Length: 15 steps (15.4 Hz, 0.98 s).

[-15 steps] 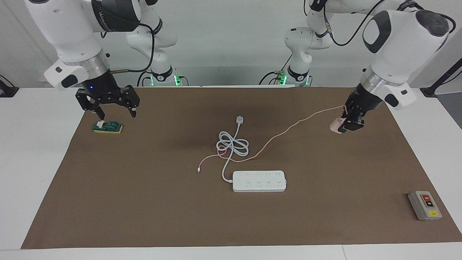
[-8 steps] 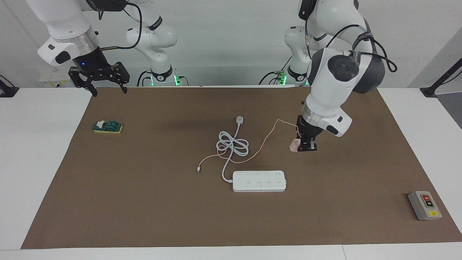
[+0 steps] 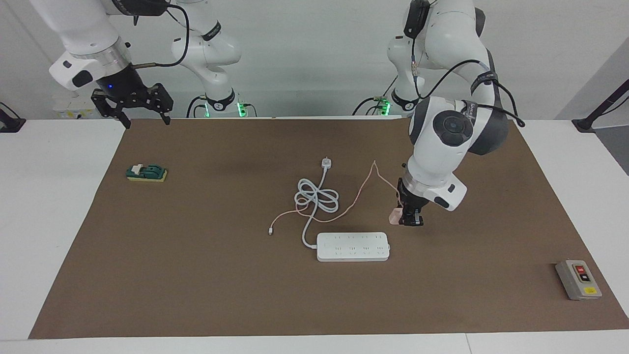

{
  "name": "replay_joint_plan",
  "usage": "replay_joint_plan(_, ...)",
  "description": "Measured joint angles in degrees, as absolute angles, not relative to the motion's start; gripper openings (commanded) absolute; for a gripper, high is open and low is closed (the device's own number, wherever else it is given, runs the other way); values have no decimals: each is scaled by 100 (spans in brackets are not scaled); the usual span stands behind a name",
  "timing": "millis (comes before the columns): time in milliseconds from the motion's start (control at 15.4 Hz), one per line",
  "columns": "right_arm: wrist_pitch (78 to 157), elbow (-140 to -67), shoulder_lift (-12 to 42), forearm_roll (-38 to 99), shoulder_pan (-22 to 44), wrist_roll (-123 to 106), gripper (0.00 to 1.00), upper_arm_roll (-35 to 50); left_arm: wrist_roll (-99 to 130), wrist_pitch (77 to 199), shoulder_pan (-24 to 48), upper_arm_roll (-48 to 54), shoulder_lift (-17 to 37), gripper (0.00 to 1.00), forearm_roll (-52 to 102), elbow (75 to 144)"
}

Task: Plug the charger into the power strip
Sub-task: 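Align and push the charger prongs into the strip's end socket with the left gripper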

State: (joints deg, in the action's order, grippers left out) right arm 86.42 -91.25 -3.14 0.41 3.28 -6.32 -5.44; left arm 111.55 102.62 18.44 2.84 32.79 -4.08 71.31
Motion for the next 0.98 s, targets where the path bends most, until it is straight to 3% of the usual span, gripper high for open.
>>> replay_joint_plan(520,8642,-9142,-315,-144,328,-628,100,-510,11371,10357,1990,169,3928,0,-448,6608)
replay_joint_plan(976,8642,-9143,-315,-144,329,-628,100,-500,11446,10351,2242,161,3989,0,-448,6568)
